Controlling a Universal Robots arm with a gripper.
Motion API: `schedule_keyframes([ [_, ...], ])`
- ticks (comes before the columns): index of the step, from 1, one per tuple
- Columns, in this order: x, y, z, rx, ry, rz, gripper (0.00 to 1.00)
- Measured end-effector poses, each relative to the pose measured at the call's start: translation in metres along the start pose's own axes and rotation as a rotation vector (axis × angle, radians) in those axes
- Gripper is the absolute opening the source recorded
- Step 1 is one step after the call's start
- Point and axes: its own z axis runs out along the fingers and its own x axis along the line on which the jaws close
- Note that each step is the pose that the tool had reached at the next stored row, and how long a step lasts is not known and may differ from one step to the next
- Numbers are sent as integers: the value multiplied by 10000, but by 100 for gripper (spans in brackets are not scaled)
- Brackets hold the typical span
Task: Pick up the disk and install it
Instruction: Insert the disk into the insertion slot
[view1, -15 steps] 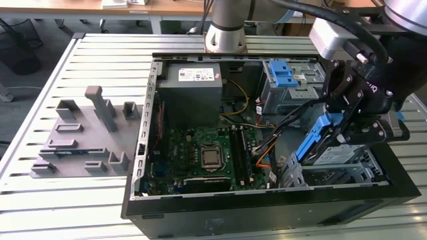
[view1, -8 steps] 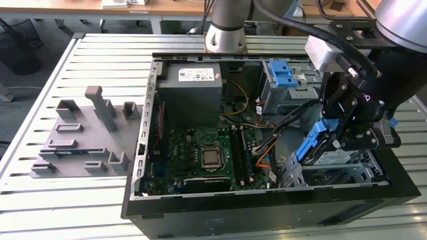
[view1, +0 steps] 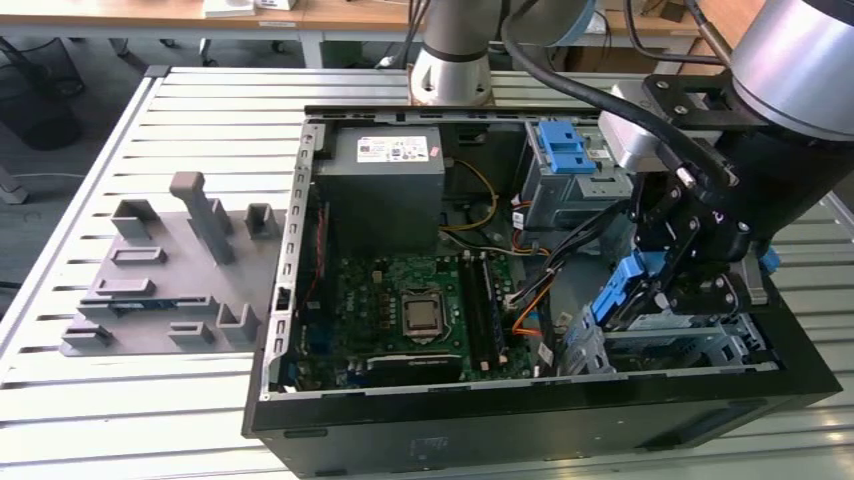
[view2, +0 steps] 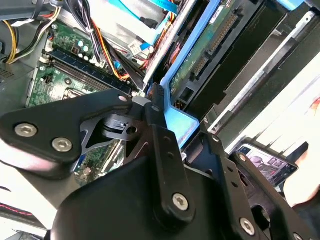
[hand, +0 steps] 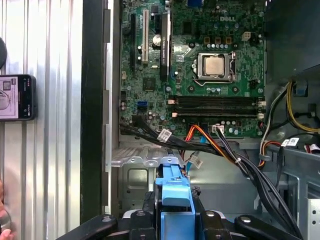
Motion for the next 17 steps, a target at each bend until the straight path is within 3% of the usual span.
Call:
schedule_keyframes([
  [7, 0, 0, 1, 0, 0, 0, 37],
  [8, 0, 0, 2, 0, 0, 1, 44],
  [14, 0, -1, 34, 0, 0, -1, 44],
  [17, 1, -1, 44, 0, -2, 0, 36],
])
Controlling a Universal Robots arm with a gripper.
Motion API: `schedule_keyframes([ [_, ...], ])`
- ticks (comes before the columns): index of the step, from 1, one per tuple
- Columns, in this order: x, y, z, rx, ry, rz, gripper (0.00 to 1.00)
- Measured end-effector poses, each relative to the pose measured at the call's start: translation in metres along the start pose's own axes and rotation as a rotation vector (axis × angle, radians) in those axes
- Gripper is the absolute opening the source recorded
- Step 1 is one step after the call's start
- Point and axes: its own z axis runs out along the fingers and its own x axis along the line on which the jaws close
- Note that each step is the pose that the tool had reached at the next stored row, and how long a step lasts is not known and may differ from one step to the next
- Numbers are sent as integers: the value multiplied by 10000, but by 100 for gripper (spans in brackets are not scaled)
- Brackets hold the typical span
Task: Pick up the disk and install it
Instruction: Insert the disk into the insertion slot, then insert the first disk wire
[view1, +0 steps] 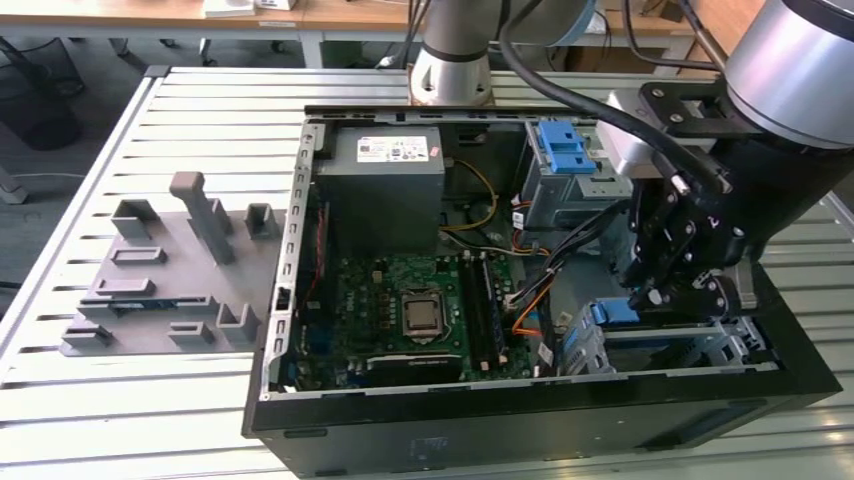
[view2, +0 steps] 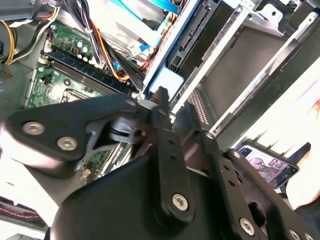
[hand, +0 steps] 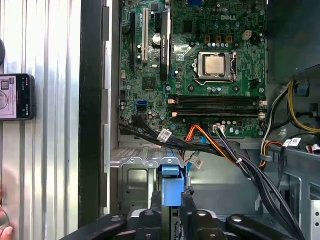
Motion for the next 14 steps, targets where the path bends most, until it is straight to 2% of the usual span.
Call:
schedule_keyframes([
  [3, 0, 0, 32, 0, 1, 1, 18],
  [4, 0, -1, 47, 0, 0, 1, 18],
  [5, 1, -1, 61, 0, 0, 1, 13],
  [14, 1, -2, 83, 0, 1, 1, 11],
])
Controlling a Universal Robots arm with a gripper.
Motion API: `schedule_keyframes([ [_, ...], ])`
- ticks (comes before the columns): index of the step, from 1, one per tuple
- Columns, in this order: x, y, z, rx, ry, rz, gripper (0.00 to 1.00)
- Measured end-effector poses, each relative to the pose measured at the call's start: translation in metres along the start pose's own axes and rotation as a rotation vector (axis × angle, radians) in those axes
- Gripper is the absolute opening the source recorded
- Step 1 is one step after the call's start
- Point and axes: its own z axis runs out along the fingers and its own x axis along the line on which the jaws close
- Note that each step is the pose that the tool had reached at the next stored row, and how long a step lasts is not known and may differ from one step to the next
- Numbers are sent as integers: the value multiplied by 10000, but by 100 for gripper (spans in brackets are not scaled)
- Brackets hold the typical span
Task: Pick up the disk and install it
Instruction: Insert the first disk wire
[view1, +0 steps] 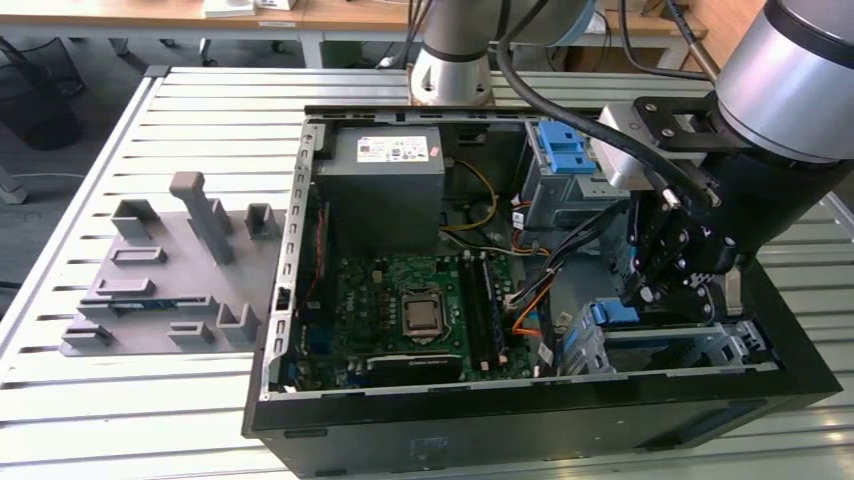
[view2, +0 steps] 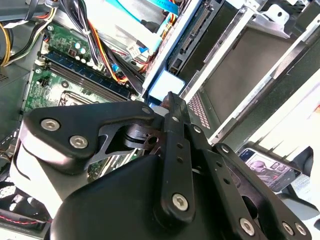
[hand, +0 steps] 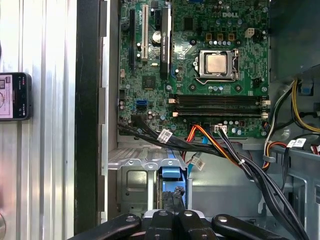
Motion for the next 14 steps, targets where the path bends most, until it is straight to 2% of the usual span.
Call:
schedule_keyframes([
  [10, 0, -1, 2, 0, 0, 0, 11],
  [14, 0, -42, 7, 0, -1, -1, 11],
])
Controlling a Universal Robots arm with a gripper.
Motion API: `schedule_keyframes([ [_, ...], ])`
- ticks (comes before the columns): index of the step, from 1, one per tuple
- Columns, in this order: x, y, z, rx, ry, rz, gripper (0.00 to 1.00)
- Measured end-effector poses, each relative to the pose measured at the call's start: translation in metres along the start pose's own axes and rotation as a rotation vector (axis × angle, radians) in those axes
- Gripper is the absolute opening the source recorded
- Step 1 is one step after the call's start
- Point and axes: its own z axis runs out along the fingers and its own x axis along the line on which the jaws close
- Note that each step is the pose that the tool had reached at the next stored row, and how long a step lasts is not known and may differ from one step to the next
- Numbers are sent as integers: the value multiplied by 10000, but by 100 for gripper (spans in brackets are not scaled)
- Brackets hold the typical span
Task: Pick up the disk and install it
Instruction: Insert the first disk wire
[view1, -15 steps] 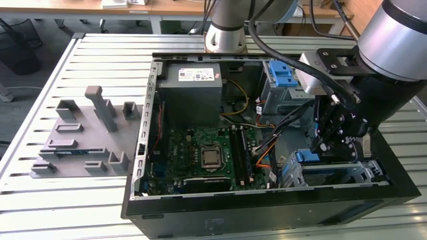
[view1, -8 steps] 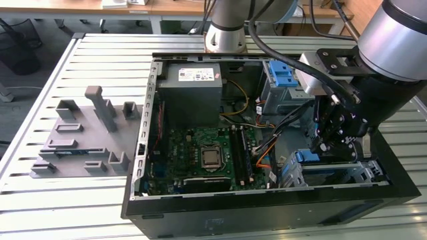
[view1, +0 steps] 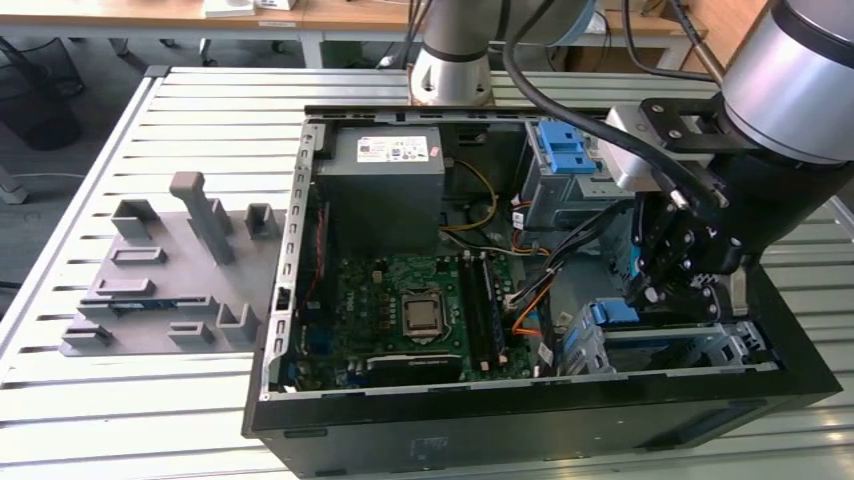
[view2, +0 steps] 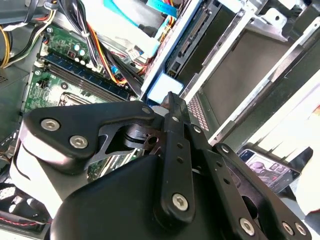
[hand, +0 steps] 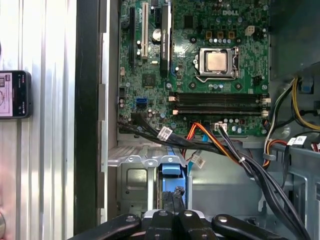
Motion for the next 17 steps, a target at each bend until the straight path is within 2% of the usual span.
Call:
schedule_keyframes([
  [3, -1, -81, 1, 0, 2, 0, 11],
  [13, -12, -507, 21, 0, 1, 0, 11],
  [14, -17, -535, 21, 0, 1, 0, 11],
  [17, -33, -542, 16, 0, 5, 1, 11],
])
